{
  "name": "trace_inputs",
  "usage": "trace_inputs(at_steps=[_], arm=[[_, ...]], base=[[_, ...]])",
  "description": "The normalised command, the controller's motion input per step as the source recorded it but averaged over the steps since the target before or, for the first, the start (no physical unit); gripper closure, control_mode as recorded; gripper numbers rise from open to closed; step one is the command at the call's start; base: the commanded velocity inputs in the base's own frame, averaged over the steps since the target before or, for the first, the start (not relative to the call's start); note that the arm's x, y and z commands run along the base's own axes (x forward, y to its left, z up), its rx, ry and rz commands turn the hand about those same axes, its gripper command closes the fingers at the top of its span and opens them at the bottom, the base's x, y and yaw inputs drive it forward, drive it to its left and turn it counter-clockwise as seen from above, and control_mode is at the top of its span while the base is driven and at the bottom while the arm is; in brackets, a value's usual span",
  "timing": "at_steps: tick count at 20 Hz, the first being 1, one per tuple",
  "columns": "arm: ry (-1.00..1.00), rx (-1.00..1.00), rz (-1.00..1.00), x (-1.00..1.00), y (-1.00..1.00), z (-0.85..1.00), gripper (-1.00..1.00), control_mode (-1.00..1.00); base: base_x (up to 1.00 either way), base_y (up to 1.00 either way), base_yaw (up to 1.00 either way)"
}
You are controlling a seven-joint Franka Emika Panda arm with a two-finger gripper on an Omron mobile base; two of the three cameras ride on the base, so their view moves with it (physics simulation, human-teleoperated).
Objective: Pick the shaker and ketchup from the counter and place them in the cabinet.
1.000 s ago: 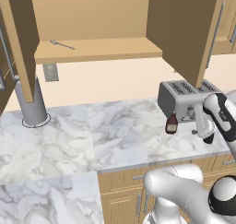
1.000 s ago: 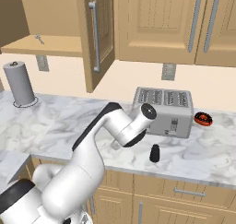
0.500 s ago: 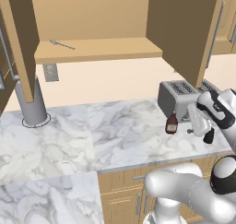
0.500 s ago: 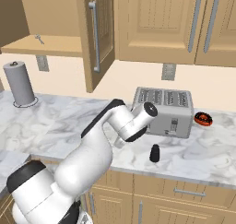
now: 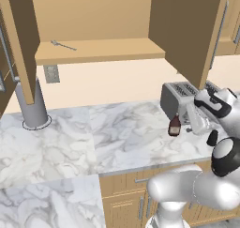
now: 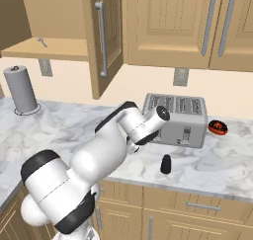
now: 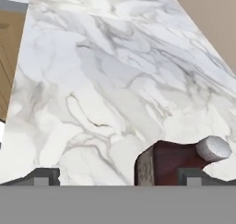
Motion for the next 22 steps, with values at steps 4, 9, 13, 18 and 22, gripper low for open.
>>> trace_inputs(at_steps=[4,9,13,18,22], arm=[[0.01,0.04,0.00,0.30,0.00,-0.18,-1.00,-1.00],[0.01,0.04,0.00,0.36,-0.07,-0.19,-1.00,-1.00],[0.00,0.03,0.00,0.35,-0.18,-0.21,-1.00,-1.00],[0.01,0.03,0.00,0.35,-0.23,-0.26,-1.00,-1.00],[0.02,0.05,0.00,0.39,-0.17,-0.25,-1.00,-1.00]], base=[[0.00,0.00,0.00],[0.00,0.00,0.00],[0.00,0.00,0.00],[0.00,0.00,0.00],[0.00,0.00,0.00]])
